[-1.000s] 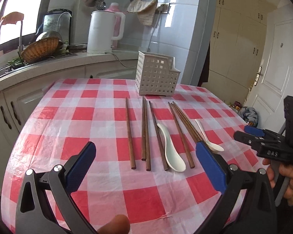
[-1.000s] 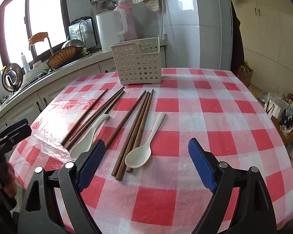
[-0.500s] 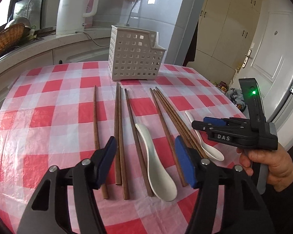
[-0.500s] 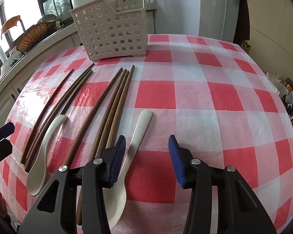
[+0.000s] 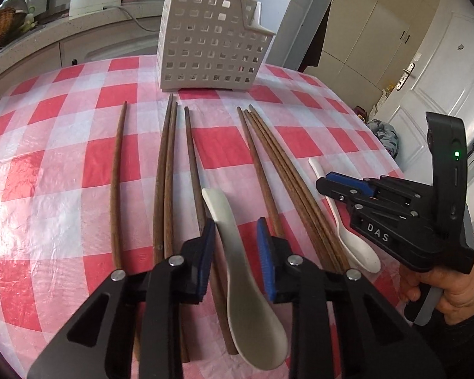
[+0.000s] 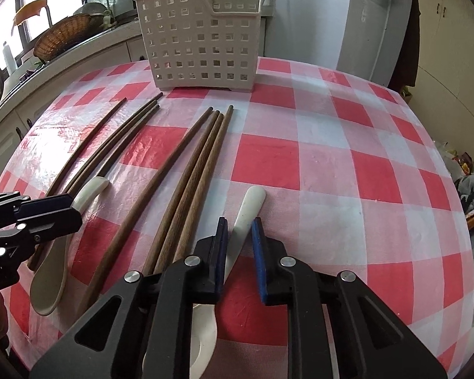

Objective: Organize utensils
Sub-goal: 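Lower the left tool and close it on the white spoon handle, then lift the white spoon with the left tool while the right tool grasps the other spoon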

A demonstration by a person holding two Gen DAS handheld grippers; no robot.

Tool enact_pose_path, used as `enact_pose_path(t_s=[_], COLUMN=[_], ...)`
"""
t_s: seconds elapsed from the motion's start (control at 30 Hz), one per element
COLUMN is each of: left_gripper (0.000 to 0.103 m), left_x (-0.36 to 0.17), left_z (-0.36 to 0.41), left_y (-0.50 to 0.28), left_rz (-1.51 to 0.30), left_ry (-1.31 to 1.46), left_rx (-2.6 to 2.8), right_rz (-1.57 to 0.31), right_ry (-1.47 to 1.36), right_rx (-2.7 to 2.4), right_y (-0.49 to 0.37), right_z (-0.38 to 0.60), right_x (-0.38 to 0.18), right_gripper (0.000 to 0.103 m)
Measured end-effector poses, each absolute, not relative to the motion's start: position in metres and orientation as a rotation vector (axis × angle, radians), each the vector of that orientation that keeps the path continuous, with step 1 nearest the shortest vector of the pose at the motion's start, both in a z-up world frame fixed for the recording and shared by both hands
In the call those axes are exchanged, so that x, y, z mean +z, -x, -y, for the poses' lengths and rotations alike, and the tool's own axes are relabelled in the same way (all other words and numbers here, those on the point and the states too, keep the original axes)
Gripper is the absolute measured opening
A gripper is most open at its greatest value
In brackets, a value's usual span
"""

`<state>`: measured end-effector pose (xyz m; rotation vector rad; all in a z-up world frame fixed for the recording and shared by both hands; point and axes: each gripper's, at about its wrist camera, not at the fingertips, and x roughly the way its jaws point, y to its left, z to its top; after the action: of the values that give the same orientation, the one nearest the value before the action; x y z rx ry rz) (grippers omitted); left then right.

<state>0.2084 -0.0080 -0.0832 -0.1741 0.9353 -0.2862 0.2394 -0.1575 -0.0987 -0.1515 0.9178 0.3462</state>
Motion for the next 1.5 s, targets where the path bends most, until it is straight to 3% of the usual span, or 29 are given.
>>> enact_pose_path(t_s=[0.53,1.0,1.1,1.3,1.43,1.5], left_gripper=[0.013,0.006,0.006,0.006,0.006,0.006], left_x=[-0.075,-0.033,-0.023,-0.013,-0.008,-0.008], left_z=[0.014,0.001,0.000,-0.003,-0.001,0.000], left_y=[-0.219,-0.186,-0.176,-0.165,-0.158,-0.157], left_rz=[-0.926,-0.821,-0.795,-0.773,-0.762,-0.762], left_ry=[0.157,0.170,0.168,0.170,0.160,0.160], left_rx=[-0.286,-0.254,-0.246,-0.239,-0.242,-0.246], right_rz=[-0.888,-0.755,-0.729,-0.706,-0.759,-0.799], right_ry=[0.129,0.099,0.088,0.083,0.091,0.094], right_rx=[0.420,0.436,0.442,0.438,0.412,0.393], right_y=[-0.240,-0.199,-0.188,-0.173,-0.177,-0.185], right_z=[0.159,0.177,0.182,0.188,0.189,0.188], right_x=[-0.094,-0.036,-0.025,-0.016,-0.026,-0.036], right_gripper=[0.013,0.012,0.002,0.002,0.005,0.021])
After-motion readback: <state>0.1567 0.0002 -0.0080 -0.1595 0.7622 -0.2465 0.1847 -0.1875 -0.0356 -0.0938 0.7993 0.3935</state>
